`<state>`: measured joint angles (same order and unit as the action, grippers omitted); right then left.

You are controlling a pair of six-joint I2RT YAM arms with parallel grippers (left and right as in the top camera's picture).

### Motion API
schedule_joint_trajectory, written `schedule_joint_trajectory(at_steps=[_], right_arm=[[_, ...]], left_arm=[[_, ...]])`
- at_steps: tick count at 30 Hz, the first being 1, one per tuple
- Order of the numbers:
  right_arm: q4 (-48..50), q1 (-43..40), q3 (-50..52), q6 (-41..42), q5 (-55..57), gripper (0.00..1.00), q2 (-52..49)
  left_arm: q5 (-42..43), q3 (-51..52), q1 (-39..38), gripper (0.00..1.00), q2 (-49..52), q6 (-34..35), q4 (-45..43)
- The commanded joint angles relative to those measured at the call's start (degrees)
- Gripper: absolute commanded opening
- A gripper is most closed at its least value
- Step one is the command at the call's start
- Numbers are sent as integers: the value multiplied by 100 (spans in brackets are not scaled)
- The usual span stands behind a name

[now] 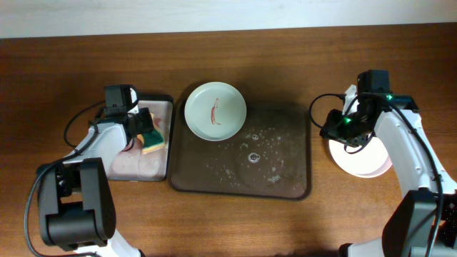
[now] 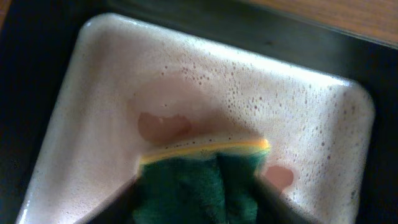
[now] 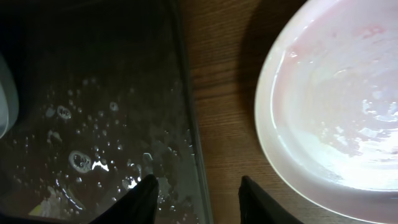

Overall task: Clean dirty plates on tray and stack at the side
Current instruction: 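Move right gripper to the pale green plate rim and grasp it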

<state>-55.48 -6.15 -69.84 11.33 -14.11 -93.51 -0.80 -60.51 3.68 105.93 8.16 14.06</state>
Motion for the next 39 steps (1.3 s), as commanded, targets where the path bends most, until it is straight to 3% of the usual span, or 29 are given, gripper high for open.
schedule_joint_trajectory(at_steps=[1,2,5,10,13,14,15,16,23,27,31,39], right_arm=[[7,146,42,-61,-52,44,109],[20,177,42,-61,-52,44,109],[48,313,42,-61,-52,44,109],[302,693,42,-157,-173,46,109],[592,1051,42,-367,-308,49,109],[678,1132,42,-367,-306,50,109],[809,1239,42,-365,-306,52,109],[981,1355,42,-365,-306,54,109],[2138,1991,20,-280,-330,57,109],[1718,2114,-566,-162,-328,60,109],[1123,2114,-1327,-173,-326,64,-46],[1624,2190,-1405,-144,-472,64,-935]], left_arm=[[348,46,7,6,90,11,-120],[426,46,7,0,87,2,-146],[658,13,7,0,74,-317,-149],[708,-39,-28,0,-160,-1582,-20],[704,-42,-70,1,-315,-2004,111],[706,-42,-70,15,-356,-2002,166],[708,-42,-70,53,-404,-1993,243],[708,-42,-70,58,-444,-1928,343],[708,-42,-70,66,-669,-1154,1663],[750,-42,-70,70,-667,-1008,2227],[748,-39,-68,72,-667,-1008,2352],[748,-39,-70,69,-667,-1005,2317]])
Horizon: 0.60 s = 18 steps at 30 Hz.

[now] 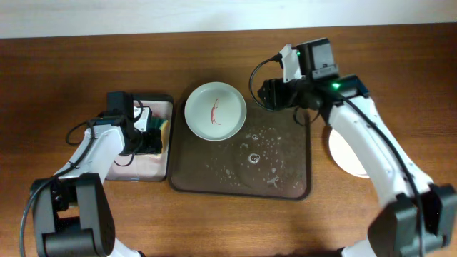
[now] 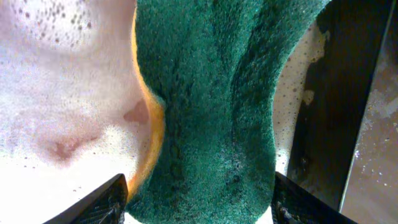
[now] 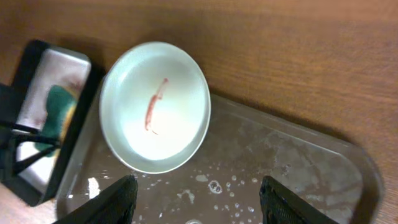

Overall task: Clean dirty plates on tray and stack at the side
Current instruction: 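Move right gripper to the pale green plate rim and grasp it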

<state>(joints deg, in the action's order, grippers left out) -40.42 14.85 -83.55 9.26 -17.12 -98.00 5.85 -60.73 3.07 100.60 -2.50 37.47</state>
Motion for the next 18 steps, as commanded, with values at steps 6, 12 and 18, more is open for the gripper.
schedule_joint_trajectory(at_steps=[6,12,18], right_arm=[[841,358,-35,404,-323,56,-1473],[1556,623,-35,1176,-297,43,-2159],[1556,772,-28,1384,175,40,-2306]], left_arm=[[83,-17,-9,68,-131,61,-57],[83,-17,-9,68,-131,61,-55],[83,-17,-9,68,-131,61,-55]])
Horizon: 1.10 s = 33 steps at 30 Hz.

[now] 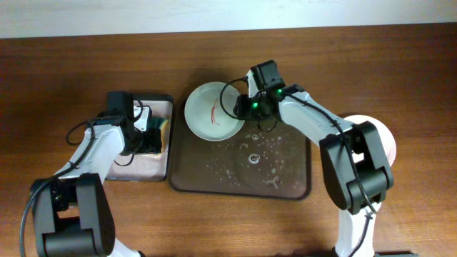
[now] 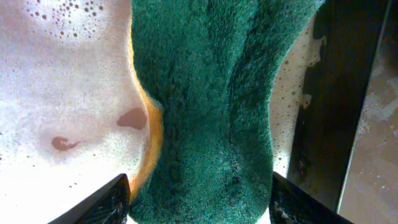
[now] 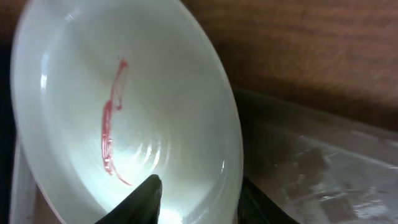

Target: Clean dirty plates on tray and stack at the side

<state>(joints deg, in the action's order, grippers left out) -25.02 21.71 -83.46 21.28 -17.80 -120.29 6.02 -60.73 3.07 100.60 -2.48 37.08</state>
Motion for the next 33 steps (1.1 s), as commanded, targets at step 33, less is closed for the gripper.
schedule_joint_trajectory(at_steps=[33], right_arm=[[-2776,63,-39,153,455,11,-50]], left_arm=[[66,-17,-9,55,-129,59,-730]])
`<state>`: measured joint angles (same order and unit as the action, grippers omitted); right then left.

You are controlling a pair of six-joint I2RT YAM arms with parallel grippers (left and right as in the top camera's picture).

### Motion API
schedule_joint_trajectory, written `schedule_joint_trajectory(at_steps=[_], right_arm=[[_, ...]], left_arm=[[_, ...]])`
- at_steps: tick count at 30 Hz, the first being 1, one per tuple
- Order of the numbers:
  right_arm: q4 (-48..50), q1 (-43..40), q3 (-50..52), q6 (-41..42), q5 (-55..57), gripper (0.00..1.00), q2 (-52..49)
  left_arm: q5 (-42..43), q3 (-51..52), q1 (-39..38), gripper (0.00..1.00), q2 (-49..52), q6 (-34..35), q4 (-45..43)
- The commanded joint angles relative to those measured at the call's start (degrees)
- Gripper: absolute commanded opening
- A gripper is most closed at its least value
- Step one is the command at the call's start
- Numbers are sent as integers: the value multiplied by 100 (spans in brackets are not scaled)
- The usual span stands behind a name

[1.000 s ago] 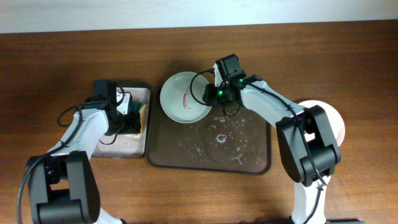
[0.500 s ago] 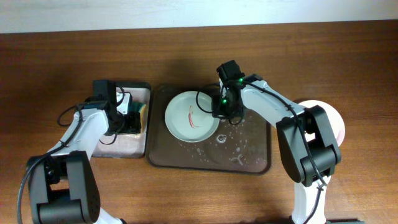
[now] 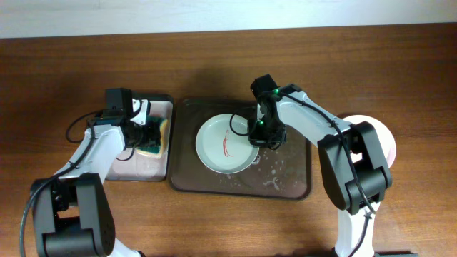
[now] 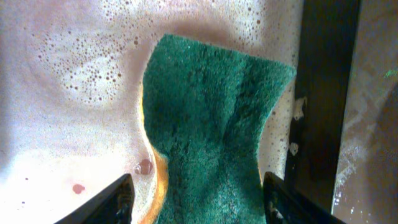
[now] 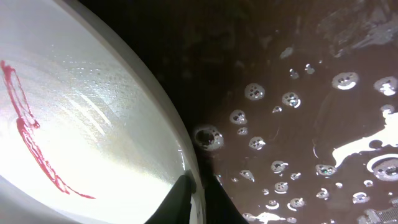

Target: Clean dirty plates on tray and stack at the side

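Observation:
A white plate point(image 3: 218, 150) with a red streak point(image 5: 31, 149) lies in the middle of the dark wet tray point(image 3: 285, 178). My right gripper point(image 3: 258, 135) is shut on the plate's right rim, and in the right wrist view its fingers point(image 5: 184, 186) pinch that rim from both sides. At the left, my left gripper point(image 3: 146, 134) is shut on a green and yellow sponge point(image 4: 211, 118) over the small soapy tray point(image 3: 125, 168). A clean plate point(image 3: 384, 139) sits on the table at the right, partly hidden behind my right arm.
Foam and pinkish water point(image 4: 74, 93) fill the small tray. Water drops point(image 5: 292, 99) cover the dark tray's floor beside the plate. Bare wood surrounds both trays.
My right gripper, then open around the dirty plate's rim at the tray's far left corner, is now shut on it. The plate now lies toward the tray's middle. The sponge shows its far edge.
First my right gripper hung open over the clean plate at the right while my left held the sponge in the soapy tray. Then the right arm was above the tray's far edge, then at the dirty plate's rim. Now it grips the plate in mid-tray.

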<state>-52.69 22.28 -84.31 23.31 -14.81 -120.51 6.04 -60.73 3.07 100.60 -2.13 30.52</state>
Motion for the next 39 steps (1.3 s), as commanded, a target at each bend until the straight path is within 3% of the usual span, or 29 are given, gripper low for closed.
schedule_joint_trajectory(at_steps=[1,12,16,17,18,25,35,39], right_arm=[[-9,15,46,-50,153,11,-28],[-55,15,46,-50,153,11,-28],[-55,15,46,-50,153,11,-28],[-66,15,46,-50,153,11,-28],[-74,15,46,-50,153,11,-28],[-138,15,46,-50,153,11,-28],[-140,15,46,-52,155,11,-28],[-136,15,46,-52,157,11,-28]], left_arm=[[63,-17,-9,52,-125,48,-72],[55,560,-382,50,-118,151,-461],[13,625,-380,30,-118,149,-459],[15,625,-376,11,-118,149,-461],[15,625,-376,0,-120,149,-461],[44,463,-337,0,-297,146,-376],[-9,94,-155,0,-1615,144,-83],[-487,94,-155,1,-1998,146,-225]])
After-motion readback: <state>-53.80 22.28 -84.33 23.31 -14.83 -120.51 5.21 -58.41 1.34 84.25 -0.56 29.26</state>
